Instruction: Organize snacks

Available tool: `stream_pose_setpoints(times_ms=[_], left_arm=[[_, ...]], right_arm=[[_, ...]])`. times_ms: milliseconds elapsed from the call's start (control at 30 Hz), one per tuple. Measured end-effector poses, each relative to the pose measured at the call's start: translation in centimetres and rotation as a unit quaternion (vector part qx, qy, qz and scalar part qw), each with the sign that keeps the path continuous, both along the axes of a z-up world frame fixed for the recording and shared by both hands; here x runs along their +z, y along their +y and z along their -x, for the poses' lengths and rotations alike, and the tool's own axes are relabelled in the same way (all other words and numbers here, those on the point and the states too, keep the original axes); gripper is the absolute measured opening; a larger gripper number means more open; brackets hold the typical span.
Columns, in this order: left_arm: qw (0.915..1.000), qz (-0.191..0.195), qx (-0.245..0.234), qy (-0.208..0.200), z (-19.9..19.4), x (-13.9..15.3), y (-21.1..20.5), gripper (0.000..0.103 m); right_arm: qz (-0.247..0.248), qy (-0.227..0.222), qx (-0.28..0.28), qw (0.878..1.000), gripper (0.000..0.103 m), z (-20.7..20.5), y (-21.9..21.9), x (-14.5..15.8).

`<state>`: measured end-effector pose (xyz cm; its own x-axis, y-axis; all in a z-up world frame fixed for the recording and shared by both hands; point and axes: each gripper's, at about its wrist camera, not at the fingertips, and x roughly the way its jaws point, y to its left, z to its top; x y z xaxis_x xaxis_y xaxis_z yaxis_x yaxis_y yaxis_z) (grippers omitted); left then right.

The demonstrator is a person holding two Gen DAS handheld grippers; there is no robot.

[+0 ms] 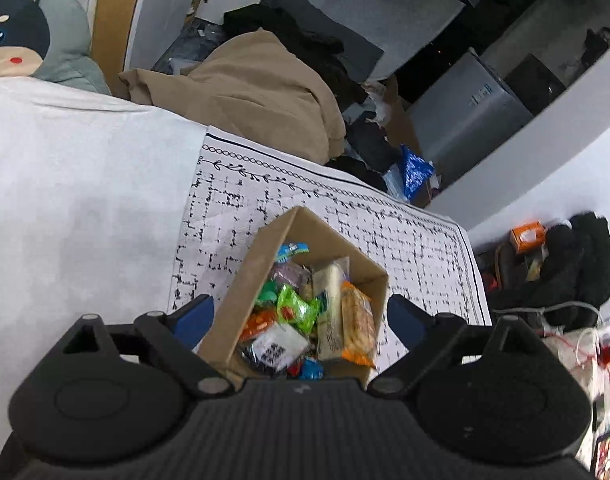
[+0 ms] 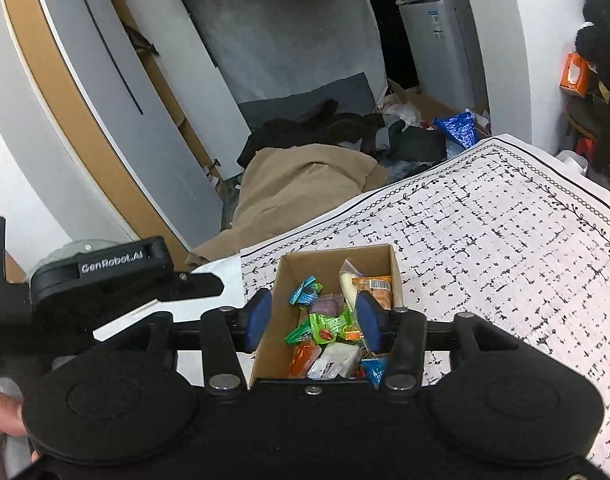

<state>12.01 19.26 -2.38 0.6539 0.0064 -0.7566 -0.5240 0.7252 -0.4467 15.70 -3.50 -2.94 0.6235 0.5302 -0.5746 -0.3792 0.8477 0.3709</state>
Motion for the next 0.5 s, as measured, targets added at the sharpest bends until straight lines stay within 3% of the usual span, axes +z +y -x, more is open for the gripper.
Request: stream_pose_setpoints(times_ms=[333,500], left_arm=[[0.9985,-0.034,-0.041,-0.01,2.7,3.2,-2.7,0.093],[0.9953,-0.054,-0.077,-0.021,3.7,4.7,-4.0,0.094]], right_arm=[[-0.013,0.003,-0.027,1.0,0.065,2.6,-4.3,0.7],[-0.018,-0.014,-0.034,0.999,0.083,4.5,-6.1,1.8]])
